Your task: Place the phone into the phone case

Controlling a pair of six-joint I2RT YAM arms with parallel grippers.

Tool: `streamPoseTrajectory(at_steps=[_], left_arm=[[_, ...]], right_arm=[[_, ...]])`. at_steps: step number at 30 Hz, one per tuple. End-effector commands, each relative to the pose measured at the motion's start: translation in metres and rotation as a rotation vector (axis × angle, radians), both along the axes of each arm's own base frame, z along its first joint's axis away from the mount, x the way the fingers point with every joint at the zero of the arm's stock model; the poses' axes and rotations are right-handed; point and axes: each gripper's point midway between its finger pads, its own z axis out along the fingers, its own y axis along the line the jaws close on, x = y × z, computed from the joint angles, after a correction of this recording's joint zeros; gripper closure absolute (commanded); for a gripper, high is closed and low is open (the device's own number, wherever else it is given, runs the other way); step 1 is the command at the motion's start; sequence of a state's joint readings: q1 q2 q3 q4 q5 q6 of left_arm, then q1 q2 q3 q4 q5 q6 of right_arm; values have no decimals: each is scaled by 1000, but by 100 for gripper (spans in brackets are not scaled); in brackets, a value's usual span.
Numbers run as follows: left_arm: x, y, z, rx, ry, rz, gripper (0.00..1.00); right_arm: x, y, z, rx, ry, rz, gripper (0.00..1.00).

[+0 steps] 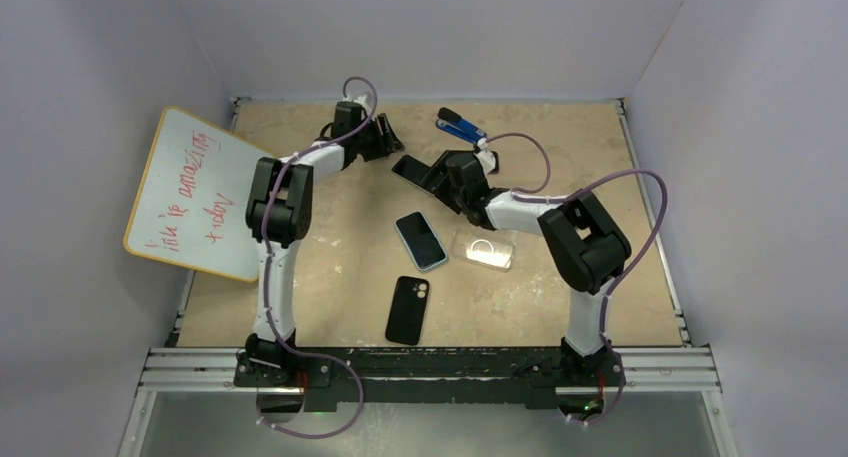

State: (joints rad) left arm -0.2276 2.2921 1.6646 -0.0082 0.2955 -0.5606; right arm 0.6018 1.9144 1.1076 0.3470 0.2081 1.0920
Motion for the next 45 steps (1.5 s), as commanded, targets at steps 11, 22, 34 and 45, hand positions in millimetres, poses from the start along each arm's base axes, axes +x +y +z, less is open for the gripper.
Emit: streamPoseTrajectory(at_steps=[11,22,34,45], left_arm=[[-14,-31,-19,-131,60,-91,54],[-76,-25,-33,-57,145,-99,59],[-121,-31,-35,-79,218,-98,65],[-158,-28,-35,-39,283,-108,66]], right_arm=[[25,0,-20,28,13,-75,15],[16,17,28,278,-319,122,16],[11,8,22,289,-297,118,20],[-3,-4,17,272,-293,166,56]])
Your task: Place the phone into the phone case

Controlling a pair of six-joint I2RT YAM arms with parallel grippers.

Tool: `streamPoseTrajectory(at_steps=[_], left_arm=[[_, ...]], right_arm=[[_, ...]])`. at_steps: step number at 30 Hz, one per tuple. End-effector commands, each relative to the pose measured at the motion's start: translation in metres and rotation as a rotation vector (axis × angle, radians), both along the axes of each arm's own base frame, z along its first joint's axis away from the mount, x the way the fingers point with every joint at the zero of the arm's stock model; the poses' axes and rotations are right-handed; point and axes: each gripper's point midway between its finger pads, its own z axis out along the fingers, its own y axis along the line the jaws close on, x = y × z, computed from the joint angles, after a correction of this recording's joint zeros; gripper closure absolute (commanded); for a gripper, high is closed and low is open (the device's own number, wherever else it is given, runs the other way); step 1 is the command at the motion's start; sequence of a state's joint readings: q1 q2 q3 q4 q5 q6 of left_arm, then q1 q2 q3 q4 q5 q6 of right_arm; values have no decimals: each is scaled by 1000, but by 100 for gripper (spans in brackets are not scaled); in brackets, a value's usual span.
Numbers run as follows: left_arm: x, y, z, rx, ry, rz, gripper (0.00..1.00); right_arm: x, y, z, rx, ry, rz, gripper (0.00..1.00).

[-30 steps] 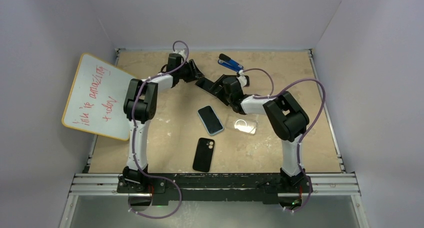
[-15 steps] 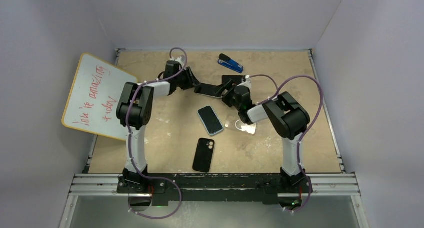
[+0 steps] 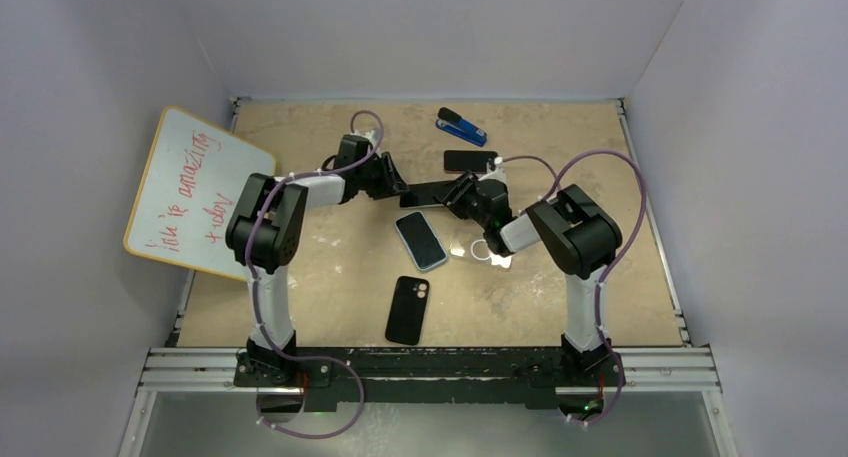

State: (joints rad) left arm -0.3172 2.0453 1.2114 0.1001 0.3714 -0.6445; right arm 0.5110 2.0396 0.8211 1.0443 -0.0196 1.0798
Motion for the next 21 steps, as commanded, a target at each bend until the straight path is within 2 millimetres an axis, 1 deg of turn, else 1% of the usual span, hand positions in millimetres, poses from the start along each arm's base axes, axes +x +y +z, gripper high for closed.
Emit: streamPoseTrajectory(at_steps=[1,5,7,8,9,11,14,15,18,19,21], left_arm=[[-40,7,-13,45,129,-16,66],[-41,16,9,83,77,-5,65],[-40,19,24,93,46,-4,64],[-40,21,35,99,21,-6,63],[-40,22,44,104,4,-11,62],[-42,23,65,108,-38,-38,58],[-52,20,101,108,-119,-129,53],[-56,18,117,101,-156,-173,49],[-75,15,152,112,-256,-273,34],[-82,15,162,131,-292,-301,32],[-96,14,177,178,-344,-352,30]], right_arm=[[-1,6,43,41,-108,44,62],[-7,-1,53,-2,-127,54,82],[-11,-3,60,-11,-141,72,91],[-14,-2,64,-12,-150,94,95],[-16,-1,69,-10,-160,113,97],[-25,3,78,-16,-176,168,100],[-41,6,96,-41,-198,257,100],[-49,6,101,-57,-201,289,100],[-73,4,112,-105,-186,380,100],[-80,2,116,-125,-189,405,100],[-96,-1,124,-144,-170,459,100]])
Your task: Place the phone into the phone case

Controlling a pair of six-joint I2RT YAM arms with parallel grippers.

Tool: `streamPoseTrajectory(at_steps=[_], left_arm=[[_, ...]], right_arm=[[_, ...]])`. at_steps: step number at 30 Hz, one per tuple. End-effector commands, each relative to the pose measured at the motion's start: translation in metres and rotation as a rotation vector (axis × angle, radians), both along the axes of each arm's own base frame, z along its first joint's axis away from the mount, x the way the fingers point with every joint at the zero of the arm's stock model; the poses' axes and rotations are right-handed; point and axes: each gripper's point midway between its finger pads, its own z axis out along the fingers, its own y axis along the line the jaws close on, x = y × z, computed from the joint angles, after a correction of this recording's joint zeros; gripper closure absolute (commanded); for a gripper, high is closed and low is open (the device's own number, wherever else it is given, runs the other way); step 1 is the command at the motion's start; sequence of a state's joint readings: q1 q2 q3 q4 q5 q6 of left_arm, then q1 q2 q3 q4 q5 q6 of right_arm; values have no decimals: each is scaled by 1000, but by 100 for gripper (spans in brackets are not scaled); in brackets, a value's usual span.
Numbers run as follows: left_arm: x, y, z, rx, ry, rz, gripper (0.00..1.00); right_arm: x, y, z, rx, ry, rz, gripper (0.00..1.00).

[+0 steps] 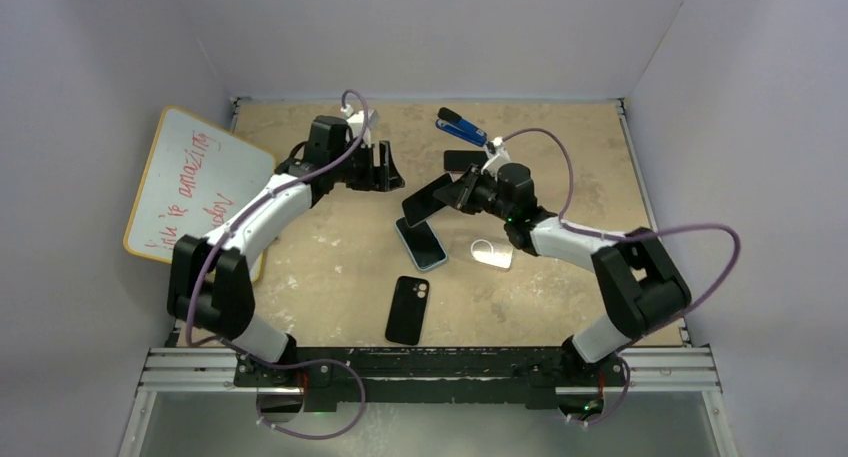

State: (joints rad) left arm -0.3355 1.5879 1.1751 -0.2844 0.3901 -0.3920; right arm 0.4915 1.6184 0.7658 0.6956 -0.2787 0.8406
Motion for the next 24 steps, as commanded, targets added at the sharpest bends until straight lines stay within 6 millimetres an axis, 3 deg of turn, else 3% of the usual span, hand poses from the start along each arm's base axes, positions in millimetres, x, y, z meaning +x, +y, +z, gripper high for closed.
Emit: streamPoseTrajectory(at_steps=[1,3,6,11,19,24], left_arm=[[-33,-9,50,82,-172,-194,29],[-53,-18,52,113,-201,-302,19],[-83,-33,63,136,-308,-421,18],[-117,-49,90,108,-577,-478,17],[-149,-63,74,80,-553,-609,17],[-160,-76,67,66,-550,-635,14]], right_arm=[[-42,-1,34,-55,-30,179,99],[-59,-6,38,-62,8,207,98],[-81,-13,44,-65,53,230,97],[-110,-21,60,-35,120,243,94],[-139,-26,82,32,183,271,93],[-149,-26,79,78,235,275,94]])
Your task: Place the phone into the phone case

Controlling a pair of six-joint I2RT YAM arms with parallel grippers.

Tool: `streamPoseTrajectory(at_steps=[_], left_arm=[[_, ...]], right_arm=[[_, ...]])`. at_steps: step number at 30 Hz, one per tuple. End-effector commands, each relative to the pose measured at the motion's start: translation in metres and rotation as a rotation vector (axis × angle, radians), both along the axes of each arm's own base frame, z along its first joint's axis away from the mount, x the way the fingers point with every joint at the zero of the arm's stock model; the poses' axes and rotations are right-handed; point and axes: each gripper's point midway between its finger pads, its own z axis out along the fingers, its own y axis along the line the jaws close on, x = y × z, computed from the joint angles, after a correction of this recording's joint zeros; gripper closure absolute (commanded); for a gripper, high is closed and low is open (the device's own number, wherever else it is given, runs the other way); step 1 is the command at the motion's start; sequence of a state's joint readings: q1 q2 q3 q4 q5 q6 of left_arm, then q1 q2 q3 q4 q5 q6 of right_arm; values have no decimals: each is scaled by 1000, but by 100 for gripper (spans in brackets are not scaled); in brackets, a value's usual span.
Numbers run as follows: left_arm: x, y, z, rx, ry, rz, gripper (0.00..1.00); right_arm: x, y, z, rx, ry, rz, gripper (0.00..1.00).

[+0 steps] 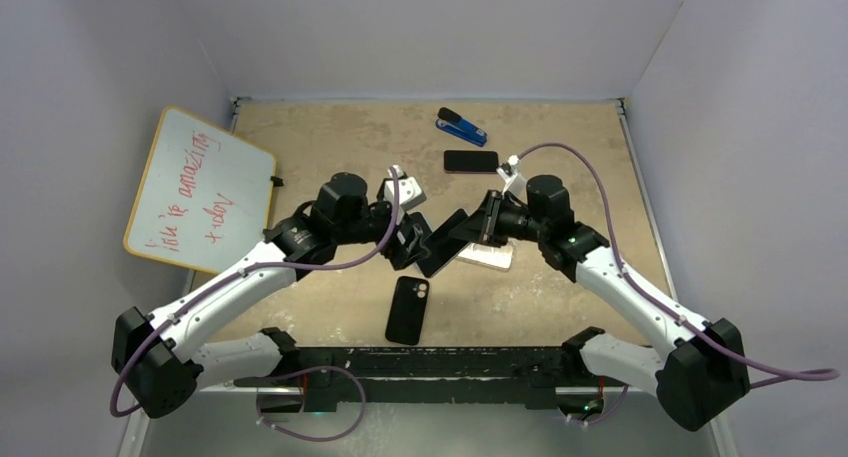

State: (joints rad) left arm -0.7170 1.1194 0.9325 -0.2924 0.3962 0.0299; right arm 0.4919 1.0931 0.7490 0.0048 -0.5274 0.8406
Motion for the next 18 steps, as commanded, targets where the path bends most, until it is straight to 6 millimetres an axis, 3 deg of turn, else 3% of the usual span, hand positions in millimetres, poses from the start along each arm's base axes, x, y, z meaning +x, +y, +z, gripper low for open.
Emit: streamPoseTrajectory(at_steps=[1,6,18], left_arm=[[-9,-18,1,-24,-33,-61,14],[-24,-41,-21,12,-5,-117,13],[-18,-61,-53,59,19,-137,11]], right_arm=[[-17,4,13,83,53,31,94],[-18,1,8,97,77,-16,94],[-23,8,5,126,92,29,95]])
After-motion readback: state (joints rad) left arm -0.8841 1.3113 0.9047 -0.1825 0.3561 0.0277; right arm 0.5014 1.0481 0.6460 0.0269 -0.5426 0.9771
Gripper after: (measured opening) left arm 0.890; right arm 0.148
